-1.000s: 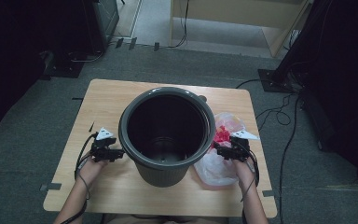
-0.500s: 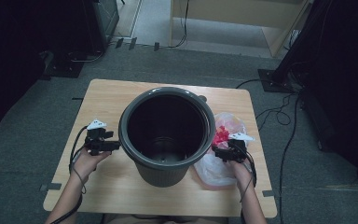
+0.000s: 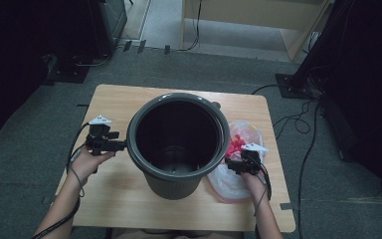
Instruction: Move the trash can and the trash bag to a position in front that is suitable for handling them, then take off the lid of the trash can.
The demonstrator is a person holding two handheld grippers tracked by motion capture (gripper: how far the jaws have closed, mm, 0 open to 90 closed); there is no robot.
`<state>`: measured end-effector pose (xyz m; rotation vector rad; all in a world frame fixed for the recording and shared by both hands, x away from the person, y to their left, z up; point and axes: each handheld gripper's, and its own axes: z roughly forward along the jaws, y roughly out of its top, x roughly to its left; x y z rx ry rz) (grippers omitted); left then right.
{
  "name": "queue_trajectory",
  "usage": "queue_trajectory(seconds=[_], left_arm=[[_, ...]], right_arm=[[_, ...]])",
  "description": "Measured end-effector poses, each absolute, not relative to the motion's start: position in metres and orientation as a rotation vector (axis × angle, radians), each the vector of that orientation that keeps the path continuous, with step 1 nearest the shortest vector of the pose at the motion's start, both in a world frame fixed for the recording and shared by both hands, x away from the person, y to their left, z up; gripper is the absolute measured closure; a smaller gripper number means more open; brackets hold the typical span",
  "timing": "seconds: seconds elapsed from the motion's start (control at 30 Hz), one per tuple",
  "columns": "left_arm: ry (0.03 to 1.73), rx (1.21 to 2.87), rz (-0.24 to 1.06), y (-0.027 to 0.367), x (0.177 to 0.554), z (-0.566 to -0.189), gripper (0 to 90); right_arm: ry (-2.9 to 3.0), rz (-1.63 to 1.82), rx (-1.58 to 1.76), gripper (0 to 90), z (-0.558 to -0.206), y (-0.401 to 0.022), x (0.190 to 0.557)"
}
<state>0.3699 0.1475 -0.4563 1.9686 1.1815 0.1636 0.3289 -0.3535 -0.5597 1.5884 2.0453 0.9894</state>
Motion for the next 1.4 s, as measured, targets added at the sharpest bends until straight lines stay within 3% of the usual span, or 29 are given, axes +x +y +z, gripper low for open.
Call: queue_trajectory(seconds=[1.4], left_arm=[[1.132,1.982,0.171,0.136,0.415,-0.363,25.8]], right_arm=[[2.037,0.984,1.518,13.8,-0.572,-0.351,0.327]])
